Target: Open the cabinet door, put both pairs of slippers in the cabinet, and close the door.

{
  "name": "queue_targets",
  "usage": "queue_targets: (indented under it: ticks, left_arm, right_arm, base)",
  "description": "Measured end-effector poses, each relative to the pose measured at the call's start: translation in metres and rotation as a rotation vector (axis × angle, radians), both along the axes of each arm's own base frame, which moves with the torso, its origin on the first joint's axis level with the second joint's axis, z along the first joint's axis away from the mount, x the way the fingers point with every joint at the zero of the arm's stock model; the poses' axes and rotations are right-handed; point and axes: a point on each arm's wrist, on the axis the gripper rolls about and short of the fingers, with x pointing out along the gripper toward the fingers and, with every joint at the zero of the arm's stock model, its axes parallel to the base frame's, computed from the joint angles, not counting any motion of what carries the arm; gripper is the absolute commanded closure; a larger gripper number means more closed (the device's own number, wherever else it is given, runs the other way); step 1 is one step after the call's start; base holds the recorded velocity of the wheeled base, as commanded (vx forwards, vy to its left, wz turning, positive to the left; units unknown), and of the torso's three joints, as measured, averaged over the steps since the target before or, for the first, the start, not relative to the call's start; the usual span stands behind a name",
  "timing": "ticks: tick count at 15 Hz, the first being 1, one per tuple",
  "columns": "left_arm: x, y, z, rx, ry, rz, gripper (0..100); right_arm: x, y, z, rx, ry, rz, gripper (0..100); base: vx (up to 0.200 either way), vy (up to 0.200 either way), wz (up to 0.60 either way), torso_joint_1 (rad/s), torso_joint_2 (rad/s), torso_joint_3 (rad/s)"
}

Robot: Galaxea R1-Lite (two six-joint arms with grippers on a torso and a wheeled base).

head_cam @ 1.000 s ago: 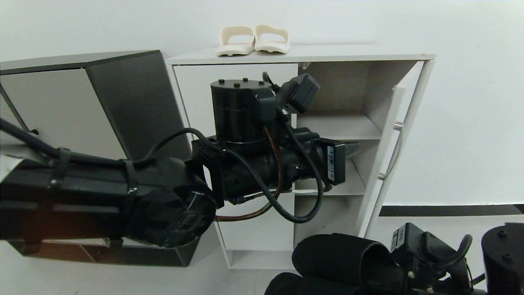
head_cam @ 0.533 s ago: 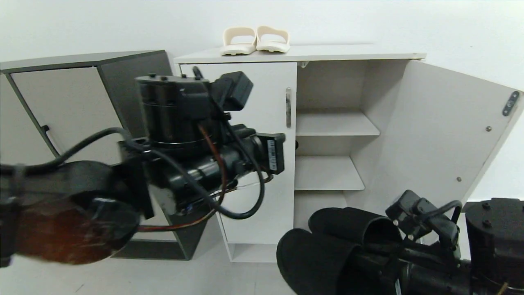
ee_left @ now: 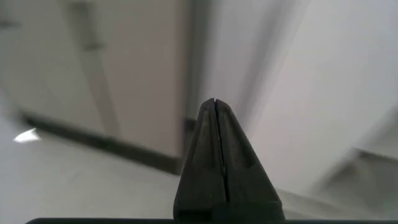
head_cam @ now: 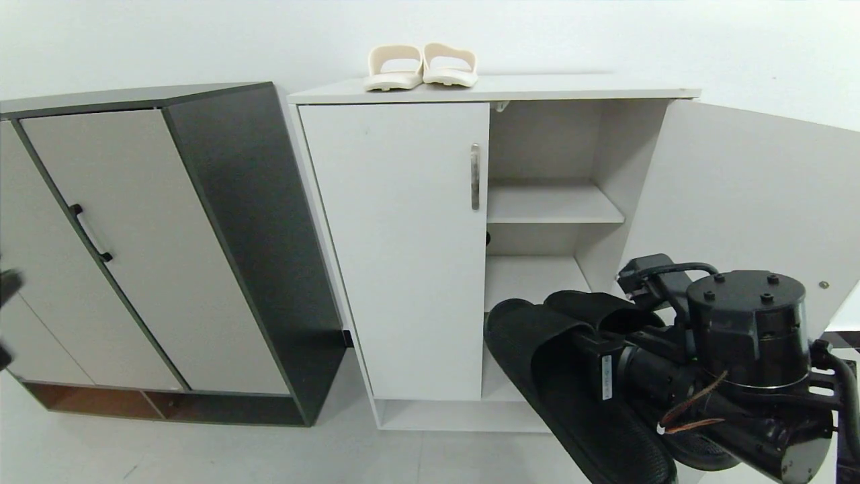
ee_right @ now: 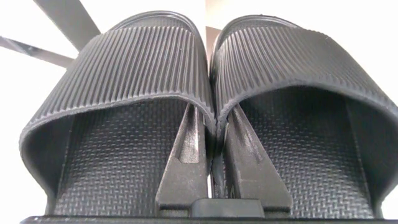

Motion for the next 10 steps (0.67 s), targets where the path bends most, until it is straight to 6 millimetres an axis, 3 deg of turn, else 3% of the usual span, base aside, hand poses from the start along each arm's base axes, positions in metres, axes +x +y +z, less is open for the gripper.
queue_targets:
  ticks: [2, 4, 7, 10]
  left_arm:
    - [-0.042, 0.015, -0.049, 0.013, 0.028, 0.172, 100]
    - [-0.071, 0.017, -0.095, 0.026, 0.037, 0.192, 100]
    - [-0.089, 0.011, -0.145, 0.027, 0.015, -0.018, 100]
    - [-0.097, 0.006, -0.165, 0.095, 0.014, -0.294, 100]
  right_arm:
    - [0.001, 0.001, -0.002, -0.009, 0.006, 0.0, 100]
    - [0.002, 0.002, -0.005, -0.018, 0.012, 0.001, 100]
    - [0.002, 0.002, -0.007, -0.021, 0.015, 0.002, 100]
    - [-0.001, 0.005, -0.007, -0.021, 0.018, 0.02, 100]
  base:
    - [0.0, 0.0, 0.0, 0.0, 0.0, 0.0]
    - [0.0, 0.0, 0.0, 0.0, 0.0, 0.0]
    - [0.0, 0.0, 0.0, 0.0, 0.0, 0.0]
    - [0.0, 0.0, 0.0, 0.0, 0.0, 0.0]
